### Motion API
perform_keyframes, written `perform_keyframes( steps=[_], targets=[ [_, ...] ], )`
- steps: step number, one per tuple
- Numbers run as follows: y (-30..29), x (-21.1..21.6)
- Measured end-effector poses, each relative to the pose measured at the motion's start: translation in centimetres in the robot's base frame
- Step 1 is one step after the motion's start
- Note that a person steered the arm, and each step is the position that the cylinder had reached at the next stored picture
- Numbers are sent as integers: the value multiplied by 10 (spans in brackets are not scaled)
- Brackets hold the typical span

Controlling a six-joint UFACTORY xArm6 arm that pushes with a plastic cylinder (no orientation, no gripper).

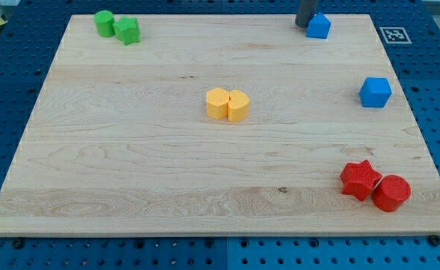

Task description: Move the blue triangle closer to the blue cube

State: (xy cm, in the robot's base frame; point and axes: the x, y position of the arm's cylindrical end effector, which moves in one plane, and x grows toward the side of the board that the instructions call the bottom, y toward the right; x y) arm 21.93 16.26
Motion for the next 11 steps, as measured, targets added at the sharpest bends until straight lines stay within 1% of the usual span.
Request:
perform_keyframes(
  steps=[4, 6, 8, 11],
  targets=[
    [44, -1],
    [47, -1],
    [47, 27],
    [47, 91]
  ],
)
